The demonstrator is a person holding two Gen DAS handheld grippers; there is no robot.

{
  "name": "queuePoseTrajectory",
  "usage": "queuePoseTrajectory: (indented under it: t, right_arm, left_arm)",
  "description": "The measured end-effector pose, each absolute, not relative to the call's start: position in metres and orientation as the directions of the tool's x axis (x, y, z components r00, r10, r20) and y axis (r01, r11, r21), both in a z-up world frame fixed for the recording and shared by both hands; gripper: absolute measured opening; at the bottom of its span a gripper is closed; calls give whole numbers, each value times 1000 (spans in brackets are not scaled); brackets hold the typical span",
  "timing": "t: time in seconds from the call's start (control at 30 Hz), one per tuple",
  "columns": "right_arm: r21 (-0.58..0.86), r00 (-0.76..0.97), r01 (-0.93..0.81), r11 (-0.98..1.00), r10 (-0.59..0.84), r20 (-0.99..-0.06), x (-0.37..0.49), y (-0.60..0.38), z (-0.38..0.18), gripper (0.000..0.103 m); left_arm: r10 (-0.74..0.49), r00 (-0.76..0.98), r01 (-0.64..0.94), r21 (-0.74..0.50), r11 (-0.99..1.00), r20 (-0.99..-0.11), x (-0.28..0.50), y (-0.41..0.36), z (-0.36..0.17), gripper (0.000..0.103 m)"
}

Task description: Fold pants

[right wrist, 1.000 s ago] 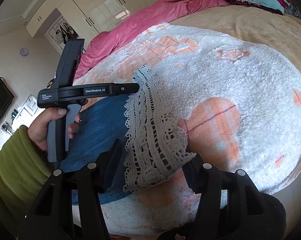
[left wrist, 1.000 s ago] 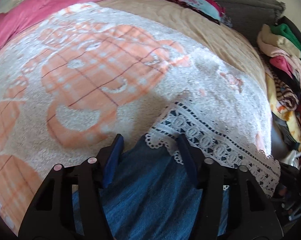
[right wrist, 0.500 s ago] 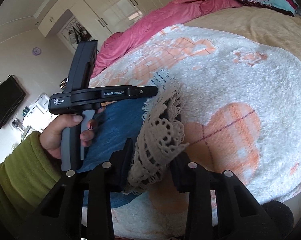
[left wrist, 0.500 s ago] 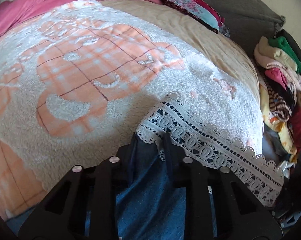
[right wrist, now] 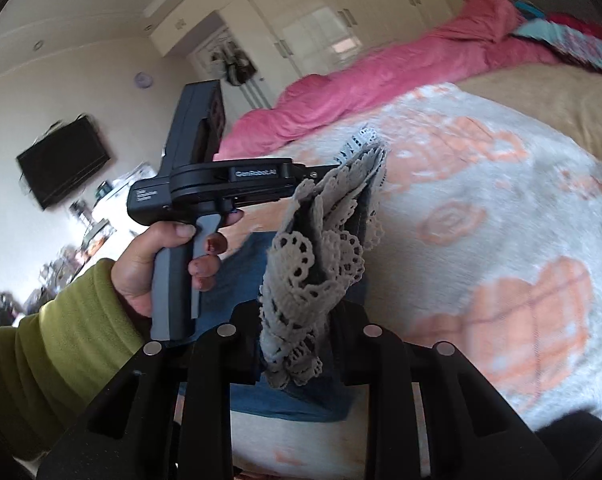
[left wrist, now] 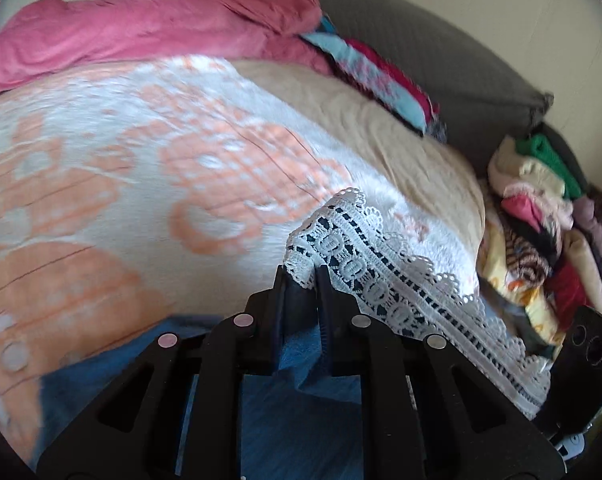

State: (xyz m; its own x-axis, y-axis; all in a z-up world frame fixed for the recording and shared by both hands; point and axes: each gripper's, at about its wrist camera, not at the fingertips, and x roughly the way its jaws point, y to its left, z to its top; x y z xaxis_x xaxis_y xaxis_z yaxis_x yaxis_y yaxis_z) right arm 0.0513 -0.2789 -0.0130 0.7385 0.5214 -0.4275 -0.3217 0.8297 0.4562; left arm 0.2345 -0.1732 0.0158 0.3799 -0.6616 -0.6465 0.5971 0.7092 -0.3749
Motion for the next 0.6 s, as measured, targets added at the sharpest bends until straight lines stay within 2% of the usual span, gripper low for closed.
queuePoseTrajectory:
  t: [0.13,0.23,0.3,0.33,0.4,0.53,0.6]
  right_arm:
    - [420,688,-415,807,581,-435,59,-237,-2,24]
    - [361,649,-465,808,589,-481,66,-201,-9,24]
    - [306,621,-491,816,574,-534,71,-180,-22,24]
    - [278,609,-495,823,557,-565,72,-171,-29,24]
    - [221,598,-515,828,532,-599,68,-158,-39,26]
    - [179,589,-516,838,499,-636,62,-144,-55,28]
    - [141,602,-524,840,483,-635,61,-138,-56,32]
  left_arm:
    - [-640,437,552,-373,745,-631,223,-127,17,8]
    - [-621,463,491,-400,774,-632,216,-95,5,11]
    - [-623,469,423,-460,781,-627,215,-72,-3,13]
    - [-651,466,370,-536,759,-599,213,-54,-7,15]
    - [-681,479,313,-617,722,-554,208,-32,-10,32]
    - [-658,514,253,-636,729,-550,188,-7,-10,44]
    - [-655,521,218,-657,722,-547,180,2,-15,59]
